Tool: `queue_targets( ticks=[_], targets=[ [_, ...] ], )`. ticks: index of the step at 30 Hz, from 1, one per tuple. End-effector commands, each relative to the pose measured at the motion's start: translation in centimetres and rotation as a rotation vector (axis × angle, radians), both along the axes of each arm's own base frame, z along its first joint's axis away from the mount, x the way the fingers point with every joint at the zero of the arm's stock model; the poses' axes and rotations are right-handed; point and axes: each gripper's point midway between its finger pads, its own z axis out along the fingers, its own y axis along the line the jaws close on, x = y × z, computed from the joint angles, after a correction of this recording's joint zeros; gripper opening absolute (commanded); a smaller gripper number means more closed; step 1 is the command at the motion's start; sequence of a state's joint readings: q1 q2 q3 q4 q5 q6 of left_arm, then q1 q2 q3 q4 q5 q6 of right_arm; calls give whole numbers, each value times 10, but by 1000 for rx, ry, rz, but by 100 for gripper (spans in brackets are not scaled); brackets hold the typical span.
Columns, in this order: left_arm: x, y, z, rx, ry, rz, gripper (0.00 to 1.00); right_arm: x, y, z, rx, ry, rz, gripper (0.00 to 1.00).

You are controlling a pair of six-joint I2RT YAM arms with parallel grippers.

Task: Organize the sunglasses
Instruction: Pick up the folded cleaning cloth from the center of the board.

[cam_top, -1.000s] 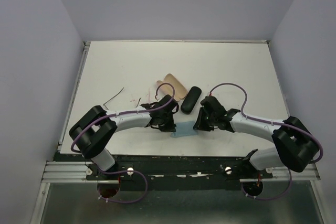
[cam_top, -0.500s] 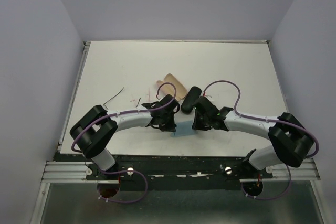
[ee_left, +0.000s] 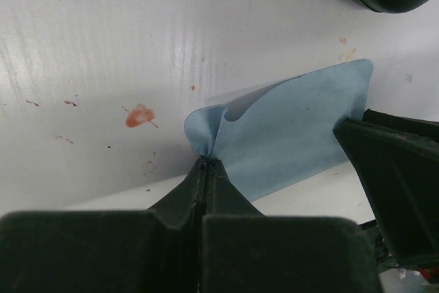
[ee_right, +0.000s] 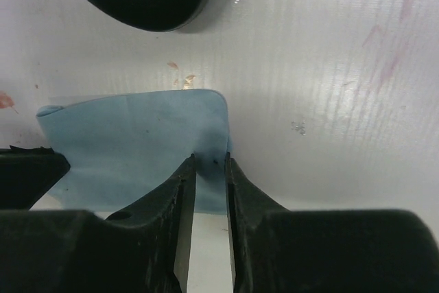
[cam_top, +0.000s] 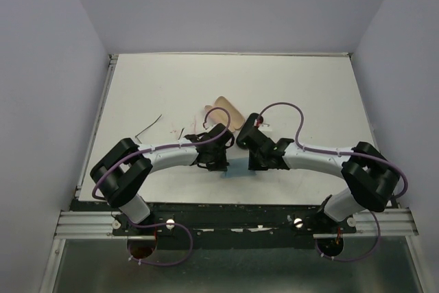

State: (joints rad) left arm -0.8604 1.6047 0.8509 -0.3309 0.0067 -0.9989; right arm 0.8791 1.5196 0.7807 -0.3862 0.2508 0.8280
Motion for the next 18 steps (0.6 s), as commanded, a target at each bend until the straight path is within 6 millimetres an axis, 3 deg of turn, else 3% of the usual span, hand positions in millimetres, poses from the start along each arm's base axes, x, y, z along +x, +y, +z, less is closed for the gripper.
queue_targets(
  ticks=[1, 8, 12, 18],
  targets=[
    [1, 14, 1, 53, -19, 23, 0, -10, 1, -16, -52, 39, 20, 32],
    [1, 12, 1, 52, -22, 15, 0, -10, -2, -22, -92, 38, -22, 19],
    [3, 10, 5, 45, -33, 7, 0, -5, 6, -17, -57, 0, -25, 5],
    [22, 10, 31, 46, -152, -22, 0, 20, 25, 25, 72, -167, -9, 1]
  ],
)
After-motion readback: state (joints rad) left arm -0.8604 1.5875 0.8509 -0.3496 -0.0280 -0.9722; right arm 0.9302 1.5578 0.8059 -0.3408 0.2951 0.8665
